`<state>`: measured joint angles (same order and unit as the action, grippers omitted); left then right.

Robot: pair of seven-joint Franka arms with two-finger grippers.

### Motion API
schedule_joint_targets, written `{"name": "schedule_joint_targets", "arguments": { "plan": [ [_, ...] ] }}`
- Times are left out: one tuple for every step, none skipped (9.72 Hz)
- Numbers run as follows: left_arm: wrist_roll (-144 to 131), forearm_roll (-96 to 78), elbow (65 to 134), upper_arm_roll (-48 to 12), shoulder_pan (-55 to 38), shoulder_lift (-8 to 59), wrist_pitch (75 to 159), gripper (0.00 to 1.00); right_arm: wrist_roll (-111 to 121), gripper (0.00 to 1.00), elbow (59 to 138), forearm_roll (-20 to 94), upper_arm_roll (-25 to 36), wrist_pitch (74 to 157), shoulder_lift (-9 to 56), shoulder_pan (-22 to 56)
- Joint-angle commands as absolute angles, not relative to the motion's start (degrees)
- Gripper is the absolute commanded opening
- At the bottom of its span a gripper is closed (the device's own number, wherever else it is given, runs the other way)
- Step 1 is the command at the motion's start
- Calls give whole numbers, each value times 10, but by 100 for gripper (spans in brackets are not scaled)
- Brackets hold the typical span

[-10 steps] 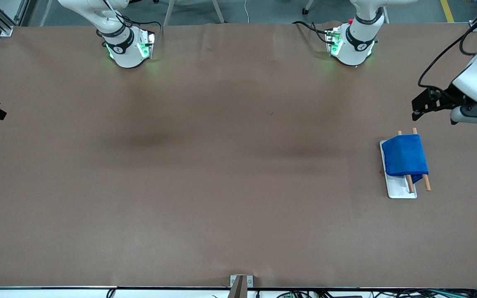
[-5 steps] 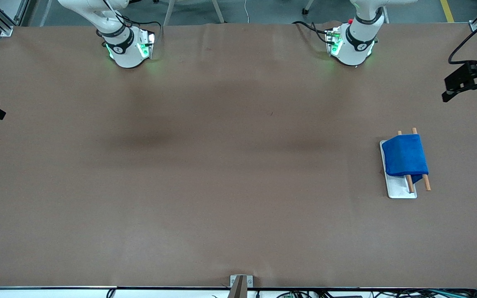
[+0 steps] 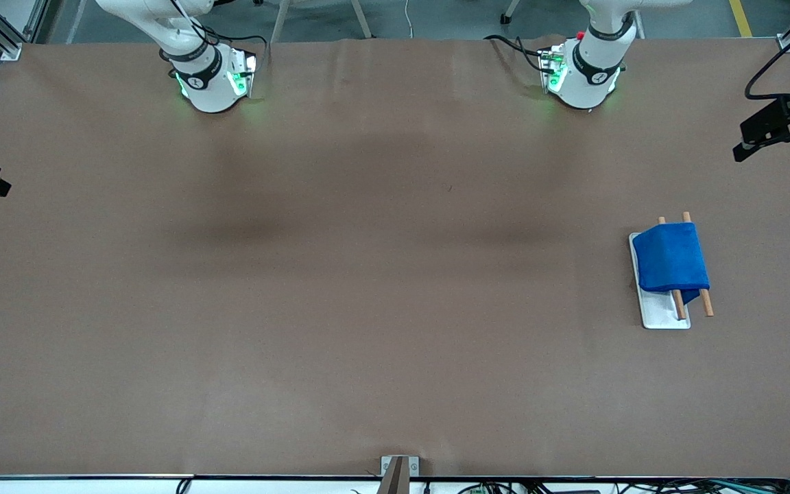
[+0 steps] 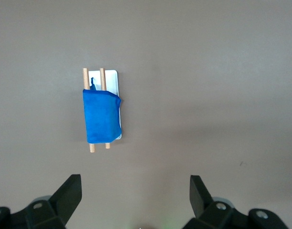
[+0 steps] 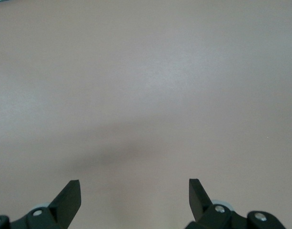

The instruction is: Right arm passes towel to left arm to hang

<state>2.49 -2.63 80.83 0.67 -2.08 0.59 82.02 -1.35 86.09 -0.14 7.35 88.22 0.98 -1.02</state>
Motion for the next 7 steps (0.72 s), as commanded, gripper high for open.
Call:
{"name": "schedule_joint_targets", "arguments": {
  "plan": [
    [20, -27, 831, 2, -22, 4, 821, 100, -4, 100, 862, 2, 69, 879, 7, -19],
    [20, -24, 831, -3, -21, 4, 820, 100, -4, 100, 862, 2, 69, 877, 7, -19],
    [20, -16, 831, -5, -22, 6, 822, 100, -4, 100, 862, 2, 69, 877, 6, -19],
    [19, -5, 831, -15, -21, 6, 824, 100, -4, 100, 862, 2, 69, 877, 6, -19],
    [18, -4, 831, -16, -20, 6, 824, 100, -4, 100, 862, 2, 69, 877, 6, -19],
    [18, -4, 831, -16, -21, 6, 824, 100, -4, 100, 862, 2, 69, 877, 6, -19],
    [18, -4, 831, -16, -21, 6, 825, 100, -4, 100, 862, 2, 69, 877, 6, -20]
  ]
}}
